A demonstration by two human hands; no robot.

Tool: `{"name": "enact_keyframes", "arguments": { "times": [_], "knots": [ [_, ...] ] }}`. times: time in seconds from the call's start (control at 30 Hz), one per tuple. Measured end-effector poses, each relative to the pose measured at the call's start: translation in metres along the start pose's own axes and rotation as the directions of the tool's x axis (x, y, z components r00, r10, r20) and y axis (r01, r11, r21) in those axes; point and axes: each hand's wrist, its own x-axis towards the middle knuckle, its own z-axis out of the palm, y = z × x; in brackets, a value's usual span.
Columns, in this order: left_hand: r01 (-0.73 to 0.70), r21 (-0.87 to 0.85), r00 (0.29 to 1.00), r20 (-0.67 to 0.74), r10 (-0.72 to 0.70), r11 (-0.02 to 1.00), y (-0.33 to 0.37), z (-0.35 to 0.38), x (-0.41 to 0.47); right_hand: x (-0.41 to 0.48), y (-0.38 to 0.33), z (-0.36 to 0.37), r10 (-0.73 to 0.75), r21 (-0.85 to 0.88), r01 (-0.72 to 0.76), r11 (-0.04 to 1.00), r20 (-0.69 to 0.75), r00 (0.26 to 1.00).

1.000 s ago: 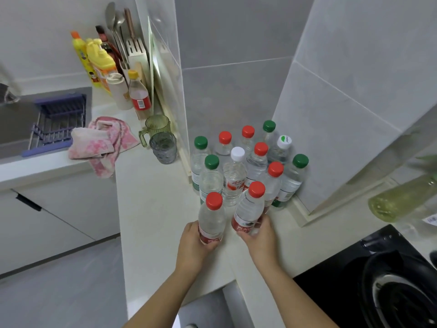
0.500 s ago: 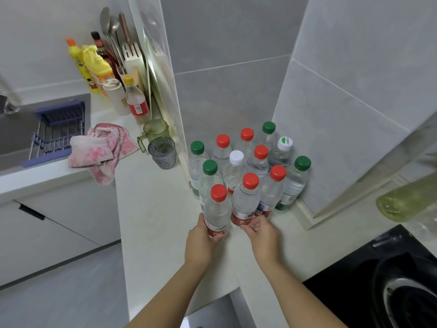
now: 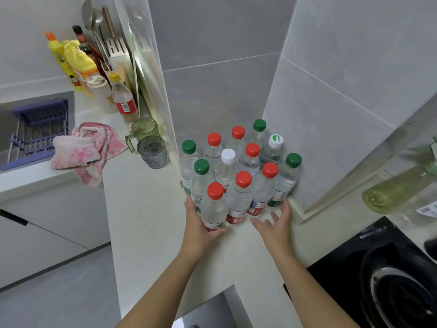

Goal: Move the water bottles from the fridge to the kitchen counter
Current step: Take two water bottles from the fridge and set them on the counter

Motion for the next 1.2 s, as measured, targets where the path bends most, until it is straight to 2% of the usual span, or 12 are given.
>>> {"name": "enact_keyframes", "arguments": {
  "times": [0.07,0.13,0.37,0.53,0.67,0.8,0.9,1.0,1.2],
  "knots": [
    [-0.027,-0.003,0.999,0.020,0.027,1.000,0.007,0.000,0.004,0.009,-0.006,-0.003,-0.006,0.019,0.004,1.000,0.109,0.994],
    [-0.057,-0.010,0.997,0.047,0.057,0.998,0.011,0.001,0.007,0.013,-0.007,-0.001,0.001,-0.046,0.007,0.999,0.159,0.987],
    [-0.066,-0.011,0.994,0.091,0.067,0.998,0.012,-0.003,0.007,0.018,0.008,0.011,0.003,-0.117,0.014,0.993,0.143,0.990],
    [-0.010,-0.108,0.981,0.191,0.031,0.994,0.007,-0.014,-0.004,0.006,0.006,0.013,-0.036,-0.167,0.054,0.984,0.108,0.993],
    [0.116,-0.190,0.993,-0.008,-0.120,0.975,0.002,-0.017,-0.006,-0.007,0.007,0.018,-0.114,-0.173,0.133,0.976,0.116,0.987],
    [0.031,-0.323,0.986,-0.148,-0.082,0.946,0.004,-0.002,0.029,-0.012,0.004,0.025,-0.178,-0.166,0.197,0.966,0.121,0.977],
    [-0.005,-0.414,0.977,-0.194,-0.083,0.910,-0.006,0.009,0.042,-0.012,0.002,0.030,-0.264,-0.160,0.283,0.946,0.127,0.956],
    [-0.030,-0.462,0.979,-0.192,-0.067,0.887,-0.015,0.014,0.048,-0.008,0.007,0.037,-0.294,-0.187,0.301,0.935,0.068,0.953],
    [-0.048,-0.479,0.973,-0.221,-0.068,0.877,-0.024,0.017,0.056,-0.001,0.013,0.043,-0.339,-0.172,0.338,0.925,0.025,0.940]
  ]
}}
